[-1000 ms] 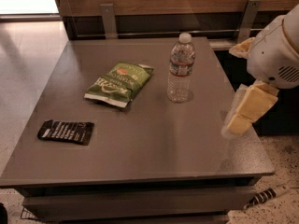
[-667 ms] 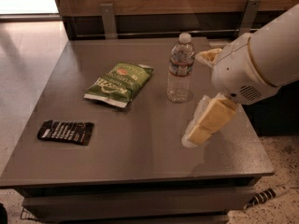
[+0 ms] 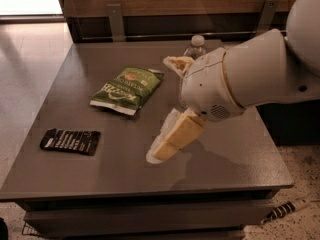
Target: Pick rxbar chocolate
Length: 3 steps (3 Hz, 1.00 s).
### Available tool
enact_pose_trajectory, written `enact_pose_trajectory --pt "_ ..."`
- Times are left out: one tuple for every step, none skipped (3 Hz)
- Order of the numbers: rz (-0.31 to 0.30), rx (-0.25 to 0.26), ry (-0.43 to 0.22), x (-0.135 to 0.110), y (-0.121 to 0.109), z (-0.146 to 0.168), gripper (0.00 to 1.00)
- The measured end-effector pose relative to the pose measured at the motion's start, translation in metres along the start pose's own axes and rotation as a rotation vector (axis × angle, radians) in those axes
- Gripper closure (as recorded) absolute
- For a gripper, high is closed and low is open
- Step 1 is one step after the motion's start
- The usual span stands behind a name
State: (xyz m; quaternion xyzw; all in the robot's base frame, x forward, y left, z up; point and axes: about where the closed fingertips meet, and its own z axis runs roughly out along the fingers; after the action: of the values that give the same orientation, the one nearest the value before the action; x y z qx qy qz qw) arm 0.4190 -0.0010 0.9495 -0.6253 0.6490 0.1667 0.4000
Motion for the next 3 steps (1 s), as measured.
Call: enact_pose_trajectory --pt "0.000 0.000 0.000 0.000 0.000 0.000 0.00" --pt "0.007 -0.013 -0.025 -0.001 0.000 0.017 0.00" --pt "0.013 -0.037 -0.063 -0.004 0.002 0.049 0.00"
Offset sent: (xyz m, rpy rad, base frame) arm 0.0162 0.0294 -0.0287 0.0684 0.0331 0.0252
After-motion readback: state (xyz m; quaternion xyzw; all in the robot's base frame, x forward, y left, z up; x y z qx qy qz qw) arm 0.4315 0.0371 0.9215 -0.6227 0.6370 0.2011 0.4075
